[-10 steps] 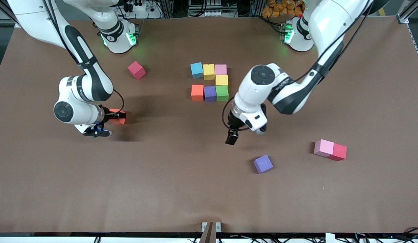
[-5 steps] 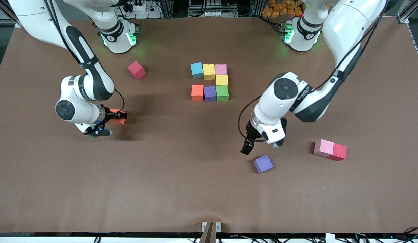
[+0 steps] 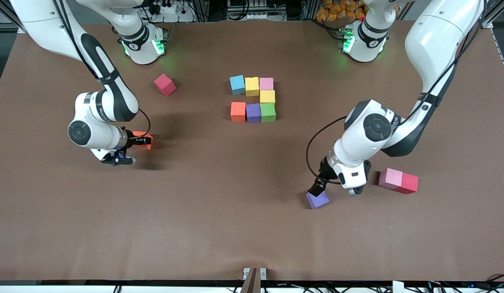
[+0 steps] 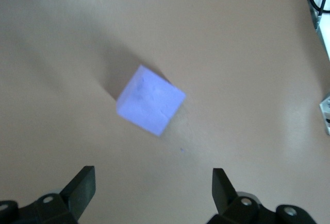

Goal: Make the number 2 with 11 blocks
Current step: 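Grasp the purple cube with the left gripper while the right gripper lifts orange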

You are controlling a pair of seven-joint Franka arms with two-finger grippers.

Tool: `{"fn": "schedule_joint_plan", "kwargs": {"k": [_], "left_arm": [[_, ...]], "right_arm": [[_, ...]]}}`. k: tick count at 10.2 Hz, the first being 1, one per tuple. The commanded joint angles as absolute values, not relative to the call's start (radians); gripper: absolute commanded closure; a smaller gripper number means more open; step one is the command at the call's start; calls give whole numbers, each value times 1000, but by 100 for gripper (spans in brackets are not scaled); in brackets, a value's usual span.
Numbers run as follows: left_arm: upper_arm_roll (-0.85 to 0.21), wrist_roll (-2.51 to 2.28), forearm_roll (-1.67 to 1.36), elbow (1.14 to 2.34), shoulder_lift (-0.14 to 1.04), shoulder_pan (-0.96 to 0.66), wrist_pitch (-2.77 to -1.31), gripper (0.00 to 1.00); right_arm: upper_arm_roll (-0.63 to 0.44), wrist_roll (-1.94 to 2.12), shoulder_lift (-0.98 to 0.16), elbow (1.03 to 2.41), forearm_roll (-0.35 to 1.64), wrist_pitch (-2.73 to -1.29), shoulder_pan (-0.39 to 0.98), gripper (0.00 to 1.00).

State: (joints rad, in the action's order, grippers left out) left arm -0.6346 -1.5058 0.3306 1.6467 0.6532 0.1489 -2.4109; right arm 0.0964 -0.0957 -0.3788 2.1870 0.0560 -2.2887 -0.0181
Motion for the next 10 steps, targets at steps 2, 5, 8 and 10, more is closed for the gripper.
{"fn": "schedule_joint_plan", "kwargs": {"k": [2, 5, 8, 10], "left_arm": [[-545, -1144, 180, 1614, 669, 134, -2388, 0], [-453, -996, 97, 1490, 736, 50, -2303, 0], [-368, -956, 97, 1414, 782, -47, -2256, 0], [-310, -942, 97, 1376, 827, -104, -2255, 0]], "right_arm": [[97, -100, -365, 2168, 72, -2272, 9, 100], [95, -181, -376, 1987, 72, -2111, 89, 100], [98, -290, -425, 1878, 72, -2091, 182, 100], [103, -337, -465, 1855, 80, -2091, 228, 100]]}}
